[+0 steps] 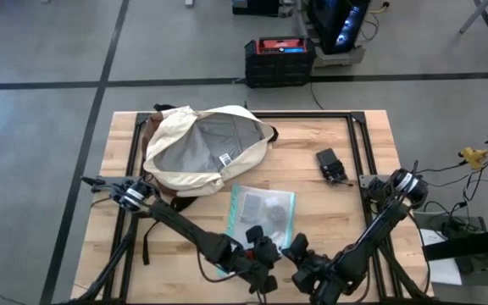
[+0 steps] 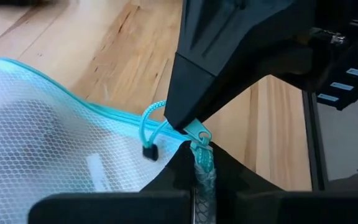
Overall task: Unpack backpack
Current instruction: Close the green zip bag
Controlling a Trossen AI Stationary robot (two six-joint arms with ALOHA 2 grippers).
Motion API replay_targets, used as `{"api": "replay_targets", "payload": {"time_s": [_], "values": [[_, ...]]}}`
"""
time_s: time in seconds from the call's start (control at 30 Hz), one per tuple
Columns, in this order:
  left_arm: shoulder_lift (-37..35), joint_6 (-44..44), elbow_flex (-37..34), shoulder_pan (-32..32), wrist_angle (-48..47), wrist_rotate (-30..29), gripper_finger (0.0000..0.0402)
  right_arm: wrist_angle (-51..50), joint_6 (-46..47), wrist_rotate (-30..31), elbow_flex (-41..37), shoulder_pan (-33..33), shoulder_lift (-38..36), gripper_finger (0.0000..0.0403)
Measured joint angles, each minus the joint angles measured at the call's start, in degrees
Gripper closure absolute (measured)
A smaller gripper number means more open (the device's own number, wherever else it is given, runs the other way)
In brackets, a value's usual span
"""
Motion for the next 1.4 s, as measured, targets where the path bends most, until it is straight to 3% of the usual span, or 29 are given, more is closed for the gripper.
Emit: {"api": "replay_targets", "payload": {"time_s": [0.17, 0.23, 0.63, 0.77, 0.87, 1.2, 1.4], "values": [[0.00, 0.00, -0.09, -0.22, -0.33, -0.76, 0.0400, 0.17, 1.93, -0.72, -1.78, -0.37, 0.00, 0.0403], [-0.57, 0.27, -0.09, -0.57, 0.15, -1.78, 0.0401, -1.45, 2.73, -4.99, -2.89, -0.64, 0.06, 0.0402], [-2.84, 1.14, -0.08, -2.21, -3.55, -2.71, 0.0401, -0.40, 6.76, -1.52, -4.86, -0.81, -2.34, 0.0402], [-2.08, 7.22, -0.15, -3.91, -4.00, -2.27, 0.0401, 2.66, 9.83, -9.00, -4.02, -0.41, -5.51, 0.0400], [-1.86, 11.75, -0.15, -5.45, -2.71, -4.02, 0.0401, 4.82, 13.48, -12.90, -4.23, -0.80, -6.98, 0.0373], [-1.24, 13.08, -0.37, -7.65, -2.75, -5.54, 0.0401, 16.78, 15.48, -14.49, -5.38, -1.64, -5.46, 0.0223], [-0.72, 13.03, -0.48, -7.65, -2.66, -5.55, 0.0401, 21.81, 13.53, -14.92, -5.77, -2.87, -3.60, 0.0208]]}}
